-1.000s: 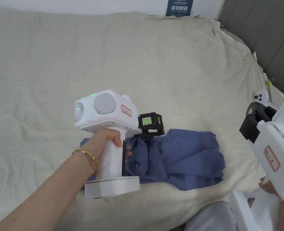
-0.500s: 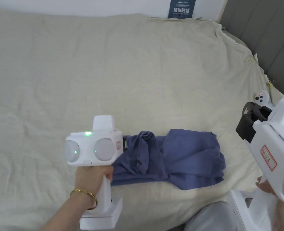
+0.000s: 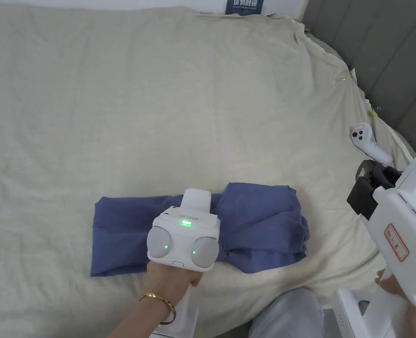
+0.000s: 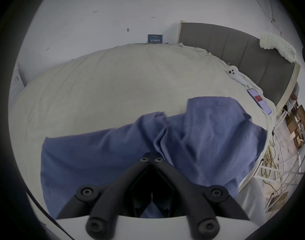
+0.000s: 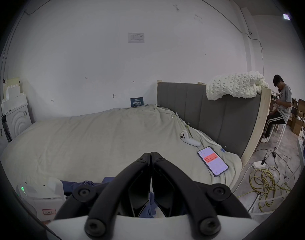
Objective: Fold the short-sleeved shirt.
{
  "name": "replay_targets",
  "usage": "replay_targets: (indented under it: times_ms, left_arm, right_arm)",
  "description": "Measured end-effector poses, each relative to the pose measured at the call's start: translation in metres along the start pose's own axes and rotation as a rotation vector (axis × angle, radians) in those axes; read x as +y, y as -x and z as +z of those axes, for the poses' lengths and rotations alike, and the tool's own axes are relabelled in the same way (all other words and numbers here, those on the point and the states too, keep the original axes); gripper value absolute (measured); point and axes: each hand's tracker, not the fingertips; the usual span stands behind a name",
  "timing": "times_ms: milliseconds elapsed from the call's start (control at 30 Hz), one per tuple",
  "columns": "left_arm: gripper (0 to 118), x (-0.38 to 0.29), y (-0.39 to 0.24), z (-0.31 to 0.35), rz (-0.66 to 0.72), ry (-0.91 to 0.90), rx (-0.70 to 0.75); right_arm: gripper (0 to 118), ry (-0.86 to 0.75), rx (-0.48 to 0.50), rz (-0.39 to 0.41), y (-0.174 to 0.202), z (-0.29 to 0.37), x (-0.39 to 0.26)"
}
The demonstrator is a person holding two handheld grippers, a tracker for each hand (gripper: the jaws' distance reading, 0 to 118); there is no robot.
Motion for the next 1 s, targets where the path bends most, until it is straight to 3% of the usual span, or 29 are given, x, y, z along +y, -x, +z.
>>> replay_targets:
  times_ms: [167, 233, 333, 633, 700, 733, 767, 800, 833, 867, 1000]
  left_arm:
    - [0, 0.008, -0.028, -0.002, -0.09, 0.023, -0.119]
    - [0, 0.019, -0.03, 0.003, -0.041, 0.066, -0.239]
    - [0, 0.043, -0.02, 0.024, 0.024, -0.004, -0.311]
    - [3, 0.108, 0.123, 0.085, 0.287, -0.097, -0.455]
    - [17, 0.106, 0.156, 0.091, 0.318, -0.062, -0.454]
    - [30, 0.102, 0.17, 0.092, 0.329, -0.041, -0.433]
    - [51, 0.096, 0.185, 0.094, 0.335, -0.032, -0.422]
    - [83, 0.089, 0.199, 0.094, 0.353, -0.027, -0.405]
    - [105, 0.082, 0.206, 0.095, 0.358, -0.012, -0.391]
    - [118, 0.074, 0.217, 0.094, 0.354, 0.018, -0.376]
    - [118, 0.043, 0.248, 0.09, 0.405, 0.072, -0.382]
  right_arm:
    - [0, 0.006, -0.015, -0.001, -0.002, 0.001, 0.001]
    - [0, 0.004, -0.017, 0.0, -0.002, 0.002, 0.002]
    - [0, -0.003, -0.019, 0.006, 0.0, 0.005, 0.006]
    - [0, -0.035, 0.027, 0.008, 0.02, 0.004, 0.016]
    - [0, -0.038, 0.043, 0.01, 0.027, 0.003, 0.017]
    - [0, -0.039, 0.053, 0.007, 0.03, 0.003, 0.017]
    - [0, -0.039, 0.062, 0.005, 0.033, 0.003, 0.017]
    - [0, -0.041, 0.07, 0.001, 0.036, 0.002, 0.016]
    - [0, -0.043, 0.075, 0.0, 0.04, 0.002, 0.016]
    - [0, -0.044, 0.076, 0.001, 0.044, 0.002, 0.016]
    - [0, -0.049, 0.107, 0.019, 0.053, 0.002, 0.016]
